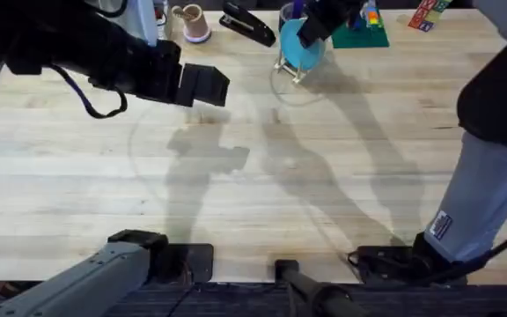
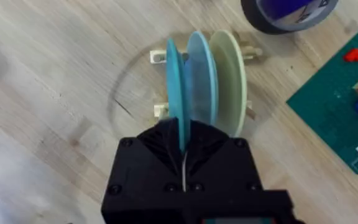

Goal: Pick up the plates from the table one by one and place each into a slot on the dish rack.

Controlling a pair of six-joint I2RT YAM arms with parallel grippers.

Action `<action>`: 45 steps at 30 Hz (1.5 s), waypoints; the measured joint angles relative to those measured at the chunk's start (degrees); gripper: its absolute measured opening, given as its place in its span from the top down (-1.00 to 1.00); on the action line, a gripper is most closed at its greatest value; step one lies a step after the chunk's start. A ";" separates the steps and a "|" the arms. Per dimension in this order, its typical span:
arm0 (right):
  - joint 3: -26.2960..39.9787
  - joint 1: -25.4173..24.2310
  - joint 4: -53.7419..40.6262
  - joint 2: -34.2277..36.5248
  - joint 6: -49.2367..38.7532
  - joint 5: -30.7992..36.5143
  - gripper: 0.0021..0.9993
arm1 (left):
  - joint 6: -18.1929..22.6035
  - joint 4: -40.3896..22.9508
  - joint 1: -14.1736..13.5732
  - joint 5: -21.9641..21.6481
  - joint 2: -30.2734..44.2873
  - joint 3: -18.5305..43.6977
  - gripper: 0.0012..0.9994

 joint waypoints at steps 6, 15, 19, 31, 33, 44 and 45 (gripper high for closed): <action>0.09 0.00 0.05 0.14 0.00 -0.01 0.95 | 0.00 0.02 0.00 0.00 -0.01 0.00 -0.99; 0.11 0.00 0.05 0.19 0.02 -0.01 0.83 | 0.00 0.02 0.00 0.00 -0.01 0.00 -0.99; 0.11 0.00 0.21 0.20 0.01 -0.05 0.74 | 0.00 0.02 0.00 0.00 0.00 0.00 -0.99; 1.09 0.04 -1.27 0.19 0.31 -0.20 0.52 | 0.00 0.02 0.00 0.00 0.01 0.00 -0.99; 4.89 0.04 -4.54 0.19 0.58 -0.18 0.47 | 0.00 0.02 0.00 0.00 0.00 0.00 -0.99; 8.61 0.04 -15.74 -5.79 0.99 -0.16 0.30 | 0.00 0.23 0.00 0.00 0.01 0.00 -0.99; 8.61 0.04 -16.20 -6.69 1.07 -0.16 0.20 | 0.00 0.33 0.00 0.00 0.01 0.00 -0.99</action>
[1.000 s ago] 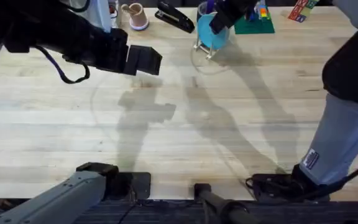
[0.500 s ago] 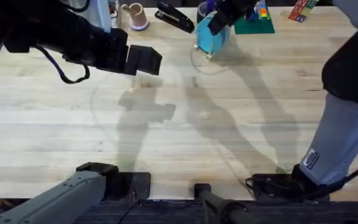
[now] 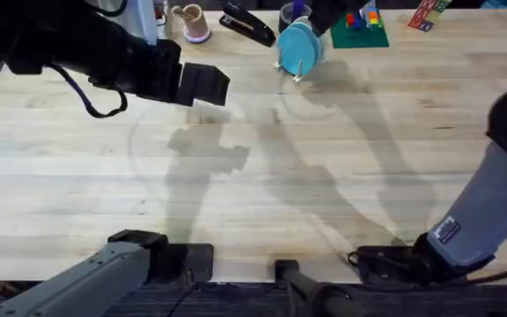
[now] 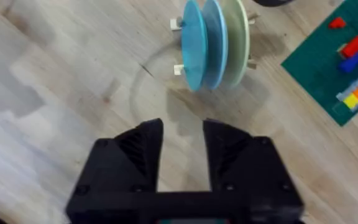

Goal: Pick up the plates from the table one by one and place each into a slot on the dish rack.

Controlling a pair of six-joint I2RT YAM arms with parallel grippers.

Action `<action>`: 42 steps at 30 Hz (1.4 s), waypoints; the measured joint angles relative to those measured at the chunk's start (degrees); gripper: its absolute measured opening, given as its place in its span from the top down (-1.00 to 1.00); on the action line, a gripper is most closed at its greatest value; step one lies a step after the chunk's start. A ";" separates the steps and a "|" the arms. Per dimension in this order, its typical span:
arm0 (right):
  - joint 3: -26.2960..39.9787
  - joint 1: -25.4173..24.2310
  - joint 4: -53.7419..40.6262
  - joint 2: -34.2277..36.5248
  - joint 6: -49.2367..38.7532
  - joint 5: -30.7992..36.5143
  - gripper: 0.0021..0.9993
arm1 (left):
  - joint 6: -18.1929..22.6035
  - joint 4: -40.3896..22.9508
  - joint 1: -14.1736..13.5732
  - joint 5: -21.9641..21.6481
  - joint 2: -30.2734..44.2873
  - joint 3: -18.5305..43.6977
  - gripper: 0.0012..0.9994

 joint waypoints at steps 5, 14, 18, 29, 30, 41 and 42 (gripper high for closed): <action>-0.03 0.00 -0.50 -4.61 0.21 0.01 -0.72 | 0.00 0.07 0.00 0.00 0.00 0.00 -0.99; -11.66 0.02 2.63 -19.65 0.36 1.88 -0.99 | 0.00 0.05 0.00 0.00 -0.01 0.00 -0.99; -20.90 0.02 1.99 -27.46 2.03 2.58 -0.99 | 0.00 0.05 0.00 0.02 -0.02 0.00 -0.99; -41.36 1.50 2.24 -41.35 8.09 2.78 -0.99 | 0.00 -0.79 0.00 0.02 0.00 0.00 -0.99; -42.37 1.90 2.01 -41.93 8.38 2.78 -0.99 | 0.00 -0.79 0.00 0.02 -0.02 0.00 -0.99; -43.91 3.72 0.34 -43.15 9.75 2.78 -0.99 | 0.00 -1.63 0.00 0.02 0.00 0.00 -0.99; -43.91 3.72 0.34 -43.15 9.75 2.78 -0.99 | 0.00 -1.64 0.00 0.02 -0.02 0.00 -0.99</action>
